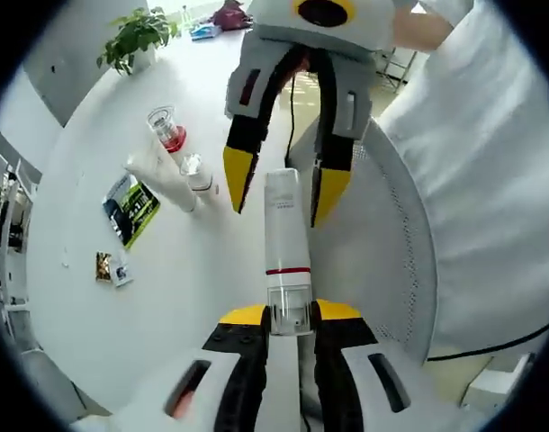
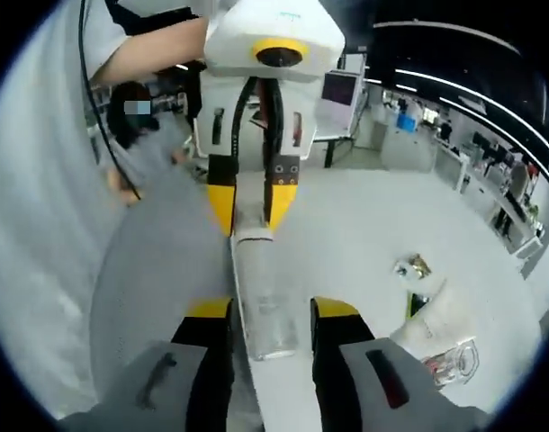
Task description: Arrange the skincare products in the storage area until every visible bottle or jar stands upright without overlapping.
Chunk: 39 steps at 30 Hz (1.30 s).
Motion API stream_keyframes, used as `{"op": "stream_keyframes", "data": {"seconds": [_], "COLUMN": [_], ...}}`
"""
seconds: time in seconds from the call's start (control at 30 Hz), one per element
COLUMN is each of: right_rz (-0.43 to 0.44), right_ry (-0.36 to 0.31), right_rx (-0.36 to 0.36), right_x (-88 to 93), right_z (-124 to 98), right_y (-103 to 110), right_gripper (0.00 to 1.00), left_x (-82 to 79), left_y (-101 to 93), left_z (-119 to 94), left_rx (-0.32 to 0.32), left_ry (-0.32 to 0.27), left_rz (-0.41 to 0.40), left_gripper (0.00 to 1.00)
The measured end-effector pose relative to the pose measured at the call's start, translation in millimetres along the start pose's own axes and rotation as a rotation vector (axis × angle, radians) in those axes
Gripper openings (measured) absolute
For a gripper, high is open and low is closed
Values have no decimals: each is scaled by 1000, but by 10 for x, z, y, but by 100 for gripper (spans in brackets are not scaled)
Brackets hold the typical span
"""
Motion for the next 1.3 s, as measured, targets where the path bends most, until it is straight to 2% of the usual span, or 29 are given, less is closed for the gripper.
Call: {"op": "stream_keyframes", "data": {"seconds": [0.13, 0.17, 0.27, 0.4, 0.47, 0.53, 0.57, 0.6, 0.63, 0.7, 0.8, 0.93, 1.03, 1.1, 1.13, 1.2, 1.3], "right_rz": [-22, -15, -18, 23, 58, 121, 151, 196, 225, 289, 380, 449, 476, 483, 487, 499, 499], "right_ry": [7, 6, 2, -51, -91, -156, -186, -237, -273, -347, -462, -574, -642, -657, -672, -702, -723], "right_rx": [-14, -36, -55, -76, -82, -105, -108, -110, -121, -140, -168, -186, -202, -213, -216, -223, -221], "right_x": [-9, -11, -4, -15, -24, -44, -53, -75, -94, -122, -173, -275, -379, -411, -434, -473, -506], "right_z": [32, 35, 44, 33, 7, -44, -71, -114, -145, -215, -298, -368, -414, -419, -426, -452, -476], "right_y": [-12, 2, 12, 18, 19, 28, 19, -1, -2, -16, -24, -31, -21, -7, -5, -10, -19], "right_gripper": [23, 23, 22, 21, 21, 21, 21, 21, 21, 21, 21, 21, 21, 21, 21, 21, 21], "left_x": [-35, -42, -120, -169, -233, -334, -400, -433, -483, -517, -562, -616, -673, -689, -712, -745, -758], "left_y": [13, 16, 27, 69, 89, 110, 148, 165, 197, 246, 282, 285, 304, 320, 329, 334, 332], "left_z": [-94, -117, -220, -324, -393, -486, -556, -596, -659, -729, -820, -907, -982, -1003, -1033, -1086, -1130], "left_rx": [-9, -7, -7, -12, -21, -39, -71, -89, -122, -161, -200, -187, -208, -220, -218, -214, -202], "left_ry": [-31, -45, -138, -245, -324, -430, -515, -566, -645, -742, -855, -981, -1059, -1081, -1114, -1168, -1218], "left_rz": [1, -7, -38, -80, -106, -115, -109, -114, -115, -172, -200, -288, -312, -322, -342, -360, -392], "left_gripper": [23, 23, 23, 23, 23, 23, 24, 24, 24, 23, 22, 27, 29, 26, 25, 26, 29]}}
Point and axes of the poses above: the point that each gripper's makers call its tool centre point, and the gripper's own axes: z roughly forward along the fingers, y roughly to its left, x roughly out of its underside, the point moved 4 cm from there along -z, roughly backward along the fingers, and after that the axes turned 8 degrees about z, right-handed, at the moved point
